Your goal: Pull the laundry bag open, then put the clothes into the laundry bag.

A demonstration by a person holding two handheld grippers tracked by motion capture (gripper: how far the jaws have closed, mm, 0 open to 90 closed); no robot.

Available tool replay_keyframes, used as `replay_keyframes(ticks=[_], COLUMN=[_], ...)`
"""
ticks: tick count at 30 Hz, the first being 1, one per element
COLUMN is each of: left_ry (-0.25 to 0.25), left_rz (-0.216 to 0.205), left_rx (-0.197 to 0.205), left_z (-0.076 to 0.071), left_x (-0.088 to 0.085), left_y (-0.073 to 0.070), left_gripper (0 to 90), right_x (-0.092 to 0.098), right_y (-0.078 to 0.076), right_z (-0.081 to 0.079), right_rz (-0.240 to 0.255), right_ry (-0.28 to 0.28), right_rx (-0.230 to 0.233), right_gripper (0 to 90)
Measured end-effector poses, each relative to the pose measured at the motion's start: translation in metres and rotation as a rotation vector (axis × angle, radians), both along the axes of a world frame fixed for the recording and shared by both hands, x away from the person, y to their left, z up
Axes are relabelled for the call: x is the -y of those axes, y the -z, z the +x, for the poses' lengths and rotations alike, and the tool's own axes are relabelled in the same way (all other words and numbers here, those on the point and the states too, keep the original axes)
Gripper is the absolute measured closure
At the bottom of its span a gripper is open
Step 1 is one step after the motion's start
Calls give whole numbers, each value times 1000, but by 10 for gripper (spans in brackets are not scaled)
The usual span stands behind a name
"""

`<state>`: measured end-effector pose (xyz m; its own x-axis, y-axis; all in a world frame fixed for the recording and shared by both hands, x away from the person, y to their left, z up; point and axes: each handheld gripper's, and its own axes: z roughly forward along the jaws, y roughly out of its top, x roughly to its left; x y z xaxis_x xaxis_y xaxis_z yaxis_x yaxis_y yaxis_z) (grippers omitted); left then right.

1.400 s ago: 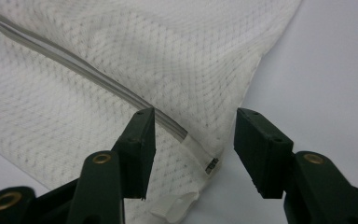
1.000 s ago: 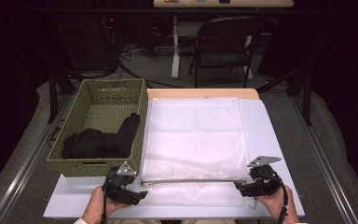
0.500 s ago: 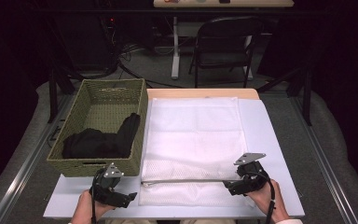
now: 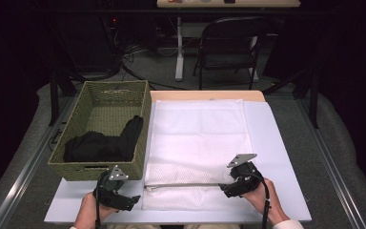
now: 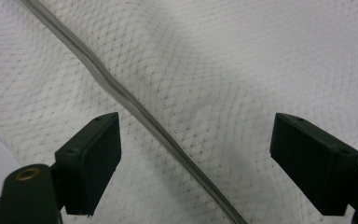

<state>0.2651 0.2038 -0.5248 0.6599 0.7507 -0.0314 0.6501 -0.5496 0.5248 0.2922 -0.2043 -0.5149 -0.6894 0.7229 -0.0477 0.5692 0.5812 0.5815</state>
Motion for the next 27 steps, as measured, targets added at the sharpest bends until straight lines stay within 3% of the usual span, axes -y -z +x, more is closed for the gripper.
replay_keyframes(ticks=[7, 11, 20, 27], left_ry=[6, 11, 41, 56], left_rz=[5, 10, 16, 20], left_rx=[11, 28, 14, 9], left_z=[2, 2, 6, 8], left_x=[2, 3, 9, 13], left_y=[-1, -2, 2, 3], left_gripper=[98, 101, 109, 113], right_x=[-9, -17, -46, -46], right_y=[3, 5, 12, 15], right_z=[6, 9, 16, 16], right_rz=[-17, -26, -68, -89], right_ry=[-25, -43, -128, -135], right_rx=[-7, -12, -37, -44], right_gripper=[175, 241, 550, 799])
